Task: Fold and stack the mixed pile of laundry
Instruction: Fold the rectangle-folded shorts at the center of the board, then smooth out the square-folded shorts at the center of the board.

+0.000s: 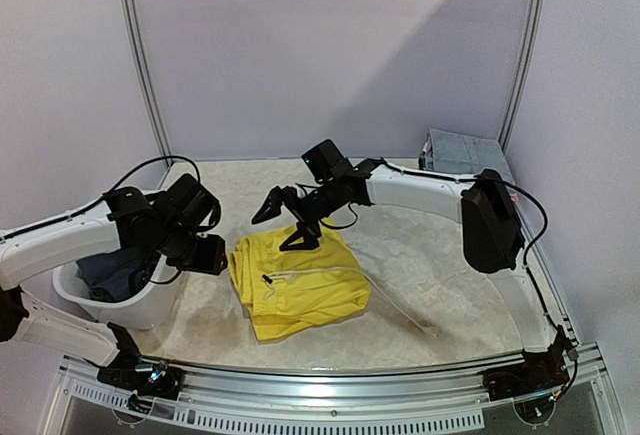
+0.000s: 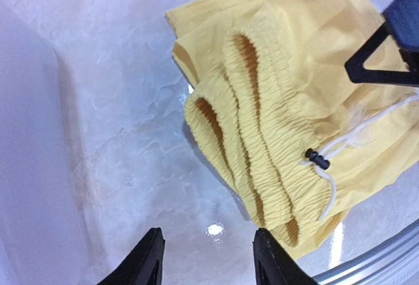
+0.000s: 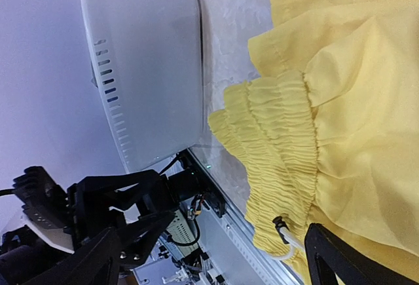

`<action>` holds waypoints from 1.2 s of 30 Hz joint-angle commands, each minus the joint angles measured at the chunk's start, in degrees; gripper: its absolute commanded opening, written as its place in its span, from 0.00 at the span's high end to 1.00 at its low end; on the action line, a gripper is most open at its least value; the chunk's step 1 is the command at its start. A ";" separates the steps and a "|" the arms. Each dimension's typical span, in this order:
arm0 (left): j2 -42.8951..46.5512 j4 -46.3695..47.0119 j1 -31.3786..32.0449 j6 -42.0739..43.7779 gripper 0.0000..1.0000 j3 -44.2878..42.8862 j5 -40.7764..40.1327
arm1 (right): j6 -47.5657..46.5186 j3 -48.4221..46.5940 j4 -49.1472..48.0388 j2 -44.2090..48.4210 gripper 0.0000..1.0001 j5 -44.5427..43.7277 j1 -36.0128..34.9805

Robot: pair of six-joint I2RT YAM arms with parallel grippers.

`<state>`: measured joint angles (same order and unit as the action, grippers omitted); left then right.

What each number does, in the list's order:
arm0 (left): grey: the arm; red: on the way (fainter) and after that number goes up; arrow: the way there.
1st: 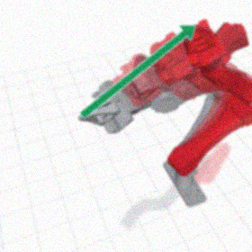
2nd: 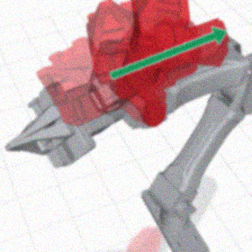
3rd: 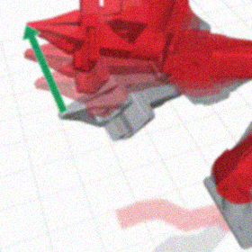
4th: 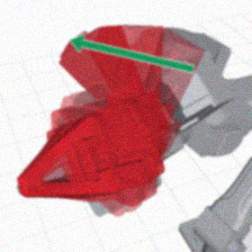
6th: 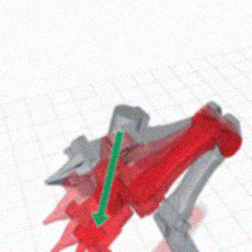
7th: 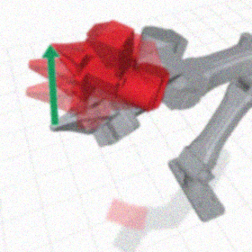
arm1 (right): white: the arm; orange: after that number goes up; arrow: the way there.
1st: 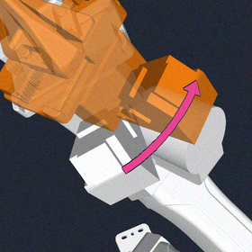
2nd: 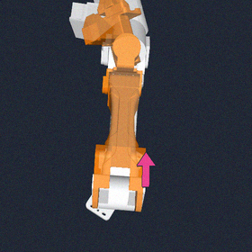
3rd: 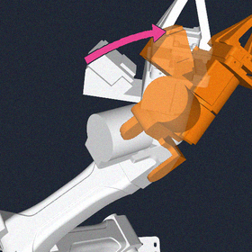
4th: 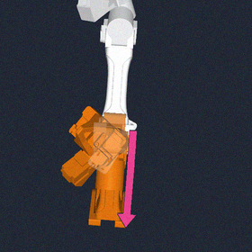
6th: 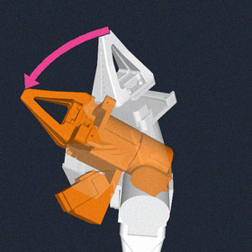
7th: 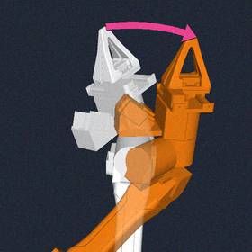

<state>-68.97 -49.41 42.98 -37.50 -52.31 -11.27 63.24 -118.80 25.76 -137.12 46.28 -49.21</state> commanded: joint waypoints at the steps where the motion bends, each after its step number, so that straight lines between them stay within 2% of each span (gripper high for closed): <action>1: -2.83 0.82 -0.71 4.35 0.53 -3.57 0.68 | -10.18 -1.87 9.56 4.08 0.01 -4.12 3.53; 7: -15.17 9.34 0.16 6.85 0.55 -9.73 7.64 | -24.34 2.46 19.55 7.31 0.02 -8.70 6.60; 12: -25.14 10.28 0.04 8.80 0.55 -15.81 7.31 | -34.99 11.65 22.36 11.00 0.09 -8.26 7.06; 16: -30.17 9.67 -0.50 9.00 0.58 -18.38 6.00 | -40.27 20.94 21.21 13.47 0.19 -5.85 7.04; 21: -31.90 10.59 -2.03 7.79 0.59 -15.55 4.53 | -41.82 29.80 17.95 16.97 0.26 -5.21 7.10; 30: -34.06 14.91 -2.86 6.18 0.60 -8.30 4.93 | -41.37 39.13 14.53 18.13 0.27 -7.21 7.16; 34: -34.45 15.62 -2.83 5.93 0.60 -7.66 5.58 | -41.99 39.63 16.28 20.25 0.26 -7.77 7.20; 36: -33.36 14.92 -2.67 6.12 0.60 -8.28 5.33 | -42.57 38.56 18.34 21.84 0.22 -8.82 7.20</action>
<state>-101.82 -32.97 41.08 -30.68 -62.02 -5.65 22.22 -80.34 39.94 -118.83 40.56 -42.00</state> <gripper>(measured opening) 0.400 0.752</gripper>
